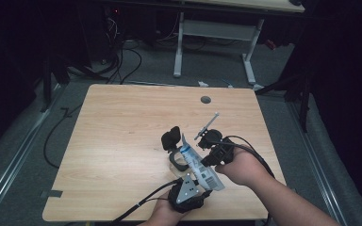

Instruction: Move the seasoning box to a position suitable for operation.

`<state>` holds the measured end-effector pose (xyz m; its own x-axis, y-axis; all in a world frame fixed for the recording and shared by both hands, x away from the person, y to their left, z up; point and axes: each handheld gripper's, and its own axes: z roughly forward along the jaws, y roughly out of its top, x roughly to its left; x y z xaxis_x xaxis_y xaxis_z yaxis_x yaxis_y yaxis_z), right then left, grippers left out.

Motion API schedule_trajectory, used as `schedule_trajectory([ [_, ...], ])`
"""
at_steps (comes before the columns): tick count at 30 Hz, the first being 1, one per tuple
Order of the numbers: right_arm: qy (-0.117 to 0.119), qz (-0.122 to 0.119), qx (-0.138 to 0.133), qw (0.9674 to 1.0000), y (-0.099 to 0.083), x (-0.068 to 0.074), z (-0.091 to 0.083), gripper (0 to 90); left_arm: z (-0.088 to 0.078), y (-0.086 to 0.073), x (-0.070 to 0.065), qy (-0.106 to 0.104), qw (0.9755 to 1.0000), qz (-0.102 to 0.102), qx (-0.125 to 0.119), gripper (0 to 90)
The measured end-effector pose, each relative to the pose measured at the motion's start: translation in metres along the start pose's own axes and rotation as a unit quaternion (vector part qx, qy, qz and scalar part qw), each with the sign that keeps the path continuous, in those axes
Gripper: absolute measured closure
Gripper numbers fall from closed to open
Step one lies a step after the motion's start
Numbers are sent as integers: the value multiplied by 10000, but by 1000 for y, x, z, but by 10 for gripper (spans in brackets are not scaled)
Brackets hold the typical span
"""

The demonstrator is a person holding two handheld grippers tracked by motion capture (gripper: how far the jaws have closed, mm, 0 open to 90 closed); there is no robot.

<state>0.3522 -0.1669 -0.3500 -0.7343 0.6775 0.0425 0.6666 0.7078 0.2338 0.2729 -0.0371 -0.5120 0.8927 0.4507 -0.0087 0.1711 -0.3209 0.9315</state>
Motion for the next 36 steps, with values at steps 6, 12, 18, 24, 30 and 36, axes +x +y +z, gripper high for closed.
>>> schedule_trajectory([
  [6,-4,-71,33,10000,3,3,2,900,-4,0,-4,35,9999,114,-81,566],
  [12,-18,-44,22,10000,2,1,1,900,-5,1,-4,44,9999,92,-92,568],
  [18,-22,-80,27,10000,2,1,2,900,-6,1,-6,67,9999,108,-104,564],
  [24,-24,-187,35,9998,5,2,2,900,-7,1,-6,70,9998,99,-130,561],
  [30,-75,-252,74,9996,7,4,2,900,-7,2,-7,56,9999,84,-140,549],
  [36,-53,-276,39,9996,8,3,2,900,-8,2,-6,55,9998,56,-162,547],
])
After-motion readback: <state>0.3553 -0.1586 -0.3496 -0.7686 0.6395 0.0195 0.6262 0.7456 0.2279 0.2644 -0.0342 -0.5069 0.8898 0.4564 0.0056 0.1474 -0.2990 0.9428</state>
